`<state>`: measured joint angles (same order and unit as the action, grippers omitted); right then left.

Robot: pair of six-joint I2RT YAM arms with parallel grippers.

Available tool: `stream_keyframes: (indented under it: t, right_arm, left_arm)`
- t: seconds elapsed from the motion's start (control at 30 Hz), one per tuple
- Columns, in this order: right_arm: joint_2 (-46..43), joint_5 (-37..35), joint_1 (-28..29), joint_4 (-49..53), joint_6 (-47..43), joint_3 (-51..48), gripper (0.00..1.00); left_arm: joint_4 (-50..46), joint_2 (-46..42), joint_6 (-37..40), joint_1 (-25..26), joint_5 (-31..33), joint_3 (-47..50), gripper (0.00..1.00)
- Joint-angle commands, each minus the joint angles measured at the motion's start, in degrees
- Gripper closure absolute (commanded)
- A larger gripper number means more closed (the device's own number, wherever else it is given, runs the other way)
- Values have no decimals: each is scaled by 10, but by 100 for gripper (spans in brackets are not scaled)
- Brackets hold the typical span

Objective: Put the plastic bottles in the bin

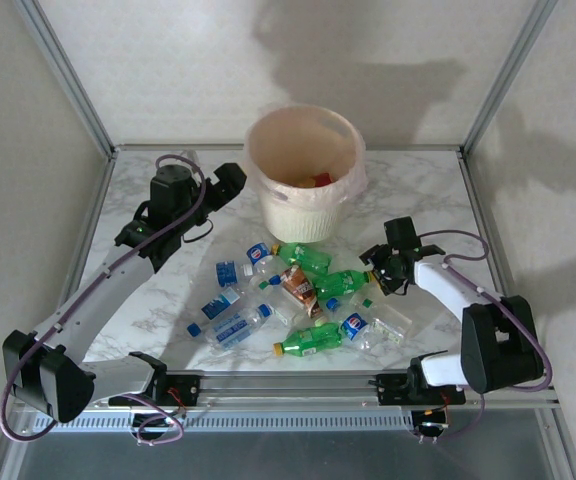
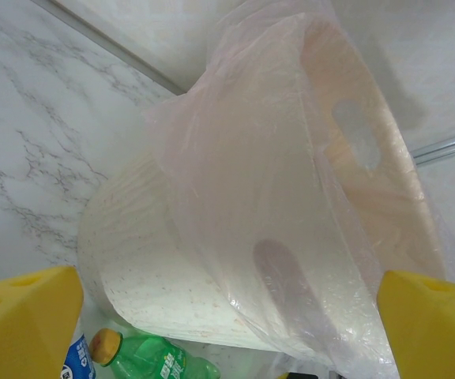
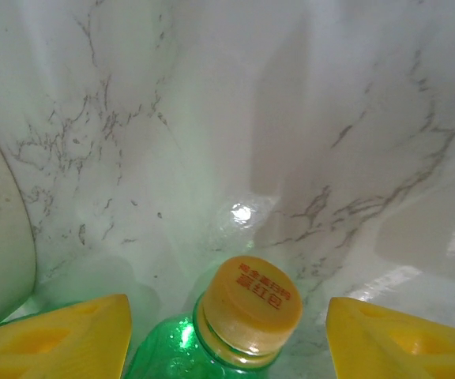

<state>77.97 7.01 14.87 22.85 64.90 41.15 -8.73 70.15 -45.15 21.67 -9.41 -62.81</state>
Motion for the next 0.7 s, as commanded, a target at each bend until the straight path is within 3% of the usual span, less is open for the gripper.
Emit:
stream_keyframes:
  t: [0.0,0.67]
  right_arm:
    - [12,25,-4,-32,14,-15,33]
    - [42,32,-4,-69,34,-30,43]
  left_arm:
    - [12,-7,4,3,-8,13,5]
    - [14,-1,2,3,-9,14,6]
